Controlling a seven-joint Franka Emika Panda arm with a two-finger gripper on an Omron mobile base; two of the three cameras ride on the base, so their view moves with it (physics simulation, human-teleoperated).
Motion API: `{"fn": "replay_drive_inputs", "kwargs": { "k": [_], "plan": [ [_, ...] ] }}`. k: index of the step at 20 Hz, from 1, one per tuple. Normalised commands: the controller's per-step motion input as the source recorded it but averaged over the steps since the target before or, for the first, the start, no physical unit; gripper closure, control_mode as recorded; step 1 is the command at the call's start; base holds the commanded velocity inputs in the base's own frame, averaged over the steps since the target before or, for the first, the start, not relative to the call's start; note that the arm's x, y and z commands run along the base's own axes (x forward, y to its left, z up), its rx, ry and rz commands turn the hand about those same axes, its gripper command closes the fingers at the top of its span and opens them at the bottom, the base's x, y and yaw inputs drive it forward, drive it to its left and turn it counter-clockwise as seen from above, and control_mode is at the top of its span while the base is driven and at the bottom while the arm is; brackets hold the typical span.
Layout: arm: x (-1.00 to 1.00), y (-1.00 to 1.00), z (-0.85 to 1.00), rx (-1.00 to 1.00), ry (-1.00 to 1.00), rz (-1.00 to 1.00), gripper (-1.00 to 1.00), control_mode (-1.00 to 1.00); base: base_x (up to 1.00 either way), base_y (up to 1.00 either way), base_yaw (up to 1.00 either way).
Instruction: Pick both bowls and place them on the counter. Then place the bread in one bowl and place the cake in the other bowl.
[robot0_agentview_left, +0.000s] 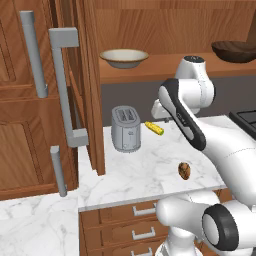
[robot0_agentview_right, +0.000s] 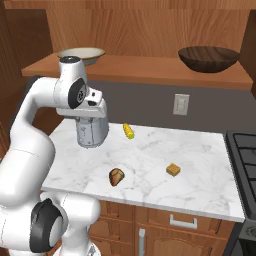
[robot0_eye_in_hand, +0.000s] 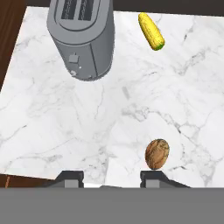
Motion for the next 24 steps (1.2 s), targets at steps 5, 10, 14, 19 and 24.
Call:
{"fn": "replay_drive_inputs", "kwargs": {
  "k": [5,10,14,19,24],
  "plan": [
    [-0.07,0.0,0.0,0.0,-0.04,0.0,-1.0,-1.0,0.0,0.0,0.0],
    [-0.13,0.01,0.11,0.18,-0.07,-0.08,-1.0,-1.0,0.0,0.0,0.0],
    [-0.11,0.03,0.28,0.34,0.0,-0.2,-1.0,-1.0,0.0,0.0,0.0],
    [-0.05,0.09,0.35,0.27,0.0,-0.16,-1.0,-1.0,0.0,0.0,0.0],
    [-0.05,0.05,0.42,0.22,0.0,-0.06,-1.0,-1.0,0.0,0.0,0.0]
  ]
}}
